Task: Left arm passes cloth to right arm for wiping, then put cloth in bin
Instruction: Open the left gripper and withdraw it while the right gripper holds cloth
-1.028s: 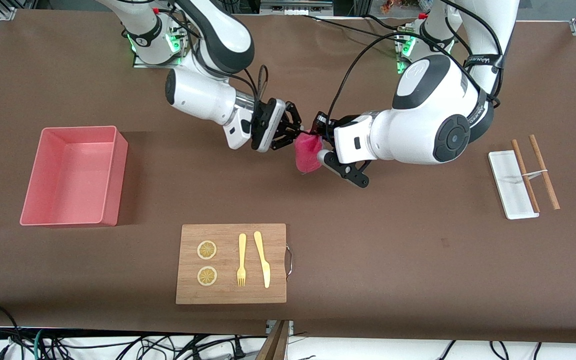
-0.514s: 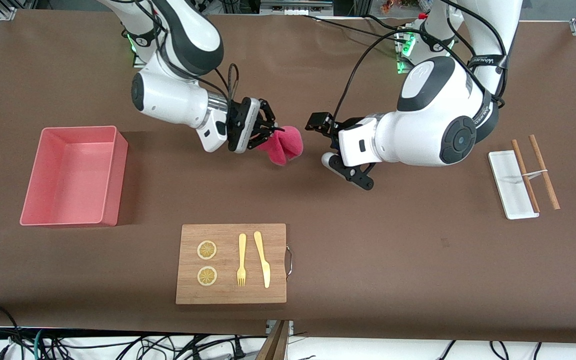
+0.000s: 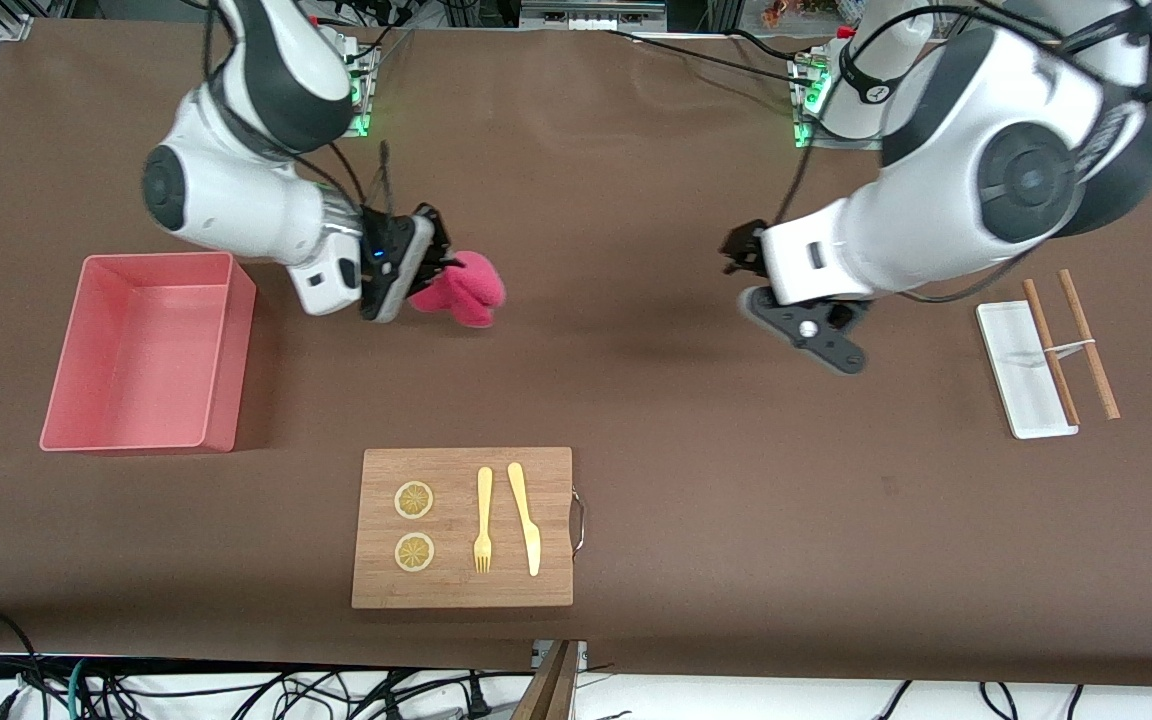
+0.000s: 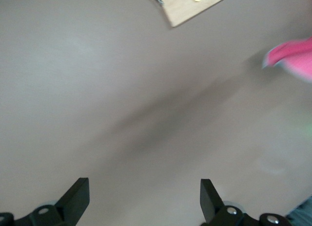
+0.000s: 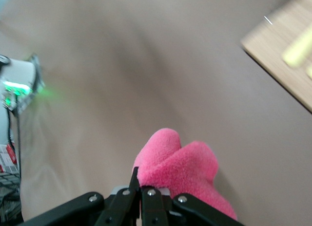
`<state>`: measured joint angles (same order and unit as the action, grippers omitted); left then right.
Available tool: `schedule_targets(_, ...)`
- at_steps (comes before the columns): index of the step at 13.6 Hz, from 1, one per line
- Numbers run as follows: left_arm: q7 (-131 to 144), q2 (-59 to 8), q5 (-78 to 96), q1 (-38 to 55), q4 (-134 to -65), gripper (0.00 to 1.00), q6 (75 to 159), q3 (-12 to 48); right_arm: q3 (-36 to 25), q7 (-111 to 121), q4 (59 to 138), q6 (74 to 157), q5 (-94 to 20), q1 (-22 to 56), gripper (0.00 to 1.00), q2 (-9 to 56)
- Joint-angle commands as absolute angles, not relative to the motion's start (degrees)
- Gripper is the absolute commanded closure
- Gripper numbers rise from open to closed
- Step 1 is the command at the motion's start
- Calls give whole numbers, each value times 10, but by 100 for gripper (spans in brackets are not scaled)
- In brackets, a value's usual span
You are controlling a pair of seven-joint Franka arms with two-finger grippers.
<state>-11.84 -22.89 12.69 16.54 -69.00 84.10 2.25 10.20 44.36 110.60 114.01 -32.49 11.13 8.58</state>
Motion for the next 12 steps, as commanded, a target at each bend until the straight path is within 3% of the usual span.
schedule_targets(1,-227,-208,95,99,-700,0,813,25,46,398,1121,1093,-255,108,100,56)
schedule_targets(4,-226,-186,12,97,-703,0,798,27,0,298,1121,1050,-166,108,100,52)
schedule_targets(7,-239,-178,8,77,-717,0,810,24,-4,123,1121,1044,-99,108,100,54)
schedule_targets(9,-230,-116,7,69,-807,0,865,21,-1,33,1121,1046,-70,110,100,65)
schedule_targets(11,-217,-36,10,43,-936,0,986,18,0,-17,1121,1056,-53,112,100,96)
schedule_targets(12,-197,-16,11,33,-966,0,1017,18,0,-30,1121,1076,-52,115,100,113)
